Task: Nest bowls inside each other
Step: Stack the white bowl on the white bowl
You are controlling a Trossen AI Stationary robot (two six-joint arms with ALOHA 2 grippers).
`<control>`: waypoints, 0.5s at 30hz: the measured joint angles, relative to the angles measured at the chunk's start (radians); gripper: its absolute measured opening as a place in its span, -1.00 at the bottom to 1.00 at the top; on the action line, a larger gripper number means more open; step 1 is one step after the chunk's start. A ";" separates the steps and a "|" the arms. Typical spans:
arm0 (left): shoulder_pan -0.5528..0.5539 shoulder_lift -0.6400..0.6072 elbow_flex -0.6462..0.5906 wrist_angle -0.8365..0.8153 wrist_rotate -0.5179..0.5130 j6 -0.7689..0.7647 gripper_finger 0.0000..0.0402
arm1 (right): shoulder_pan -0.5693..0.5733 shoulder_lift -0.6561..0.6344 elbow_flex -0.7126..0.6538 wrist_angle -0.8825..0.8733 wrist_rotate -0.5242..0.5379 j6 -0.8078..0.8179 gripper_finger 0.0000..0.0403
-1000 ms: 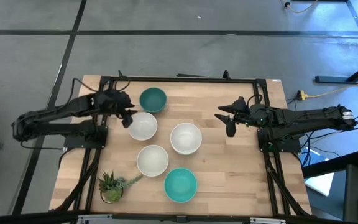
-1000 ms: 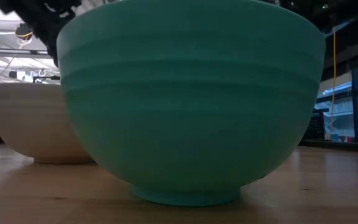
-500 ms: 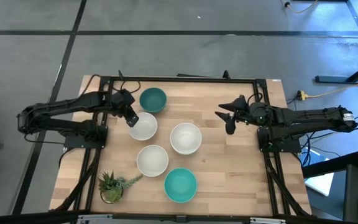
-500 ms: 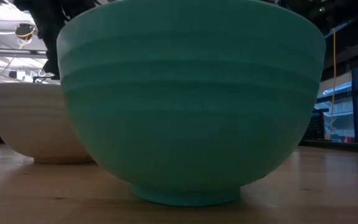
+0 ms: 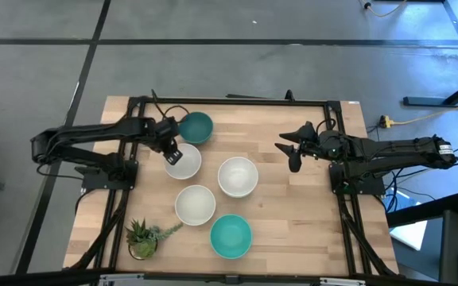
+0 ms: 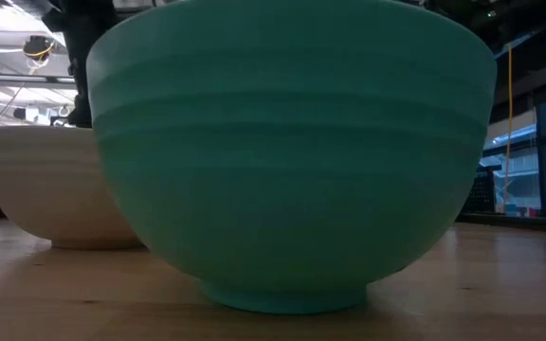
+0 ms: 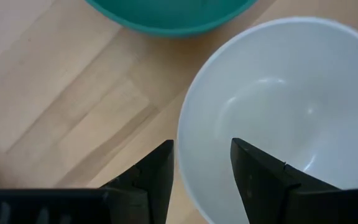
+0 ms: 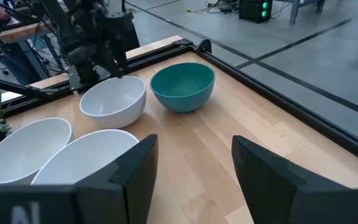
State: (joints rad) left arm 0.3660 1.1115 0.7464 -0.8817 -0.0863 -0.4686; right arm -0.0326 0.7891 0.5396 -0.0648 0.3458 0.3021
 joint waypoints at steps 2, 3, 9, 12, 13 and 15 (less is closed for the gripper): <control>0.000 0.021 0.000 0.000 0.000 0.001 -0.24 | 0.000 0.000 0.000 0.000 -0.003 -0.001 0.03; 0.000 0.029 0.000 0.000 0.000 0.004 -0.24 | 0.000 0.000 0.000 0.000 -0.006 -0.003 0.03; 0.000 0.076 0.000 0.003 -0.002 0.006 -0.24 | 0.000 0.000 0.000 0.000 -0.008 -0.009 0.03; 0.000 0.090 0.000 0.004 -0.008 0.006 -0.24 | 0.000 0.000 0.000 0.000 -0.008 -0.018 0.03; 0.000 0.094 0.000 0.006 -0.008 0.006 -0.24 | 0.000 0.000 0.000 0.000 -0.008 -0.019 0.03; 0.000 0.094 0.000 0.005 -0.008 0.006 -0.24 | 0.000 0.000 0.000 0.000 -0.008 -0.019 0.03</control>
State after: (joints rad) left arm 0.3660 1.2054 0.7460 -0.8766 -0.0948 -0.4625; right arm -0.0326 0.7891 0.5400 -0.0650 0.3378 0.2832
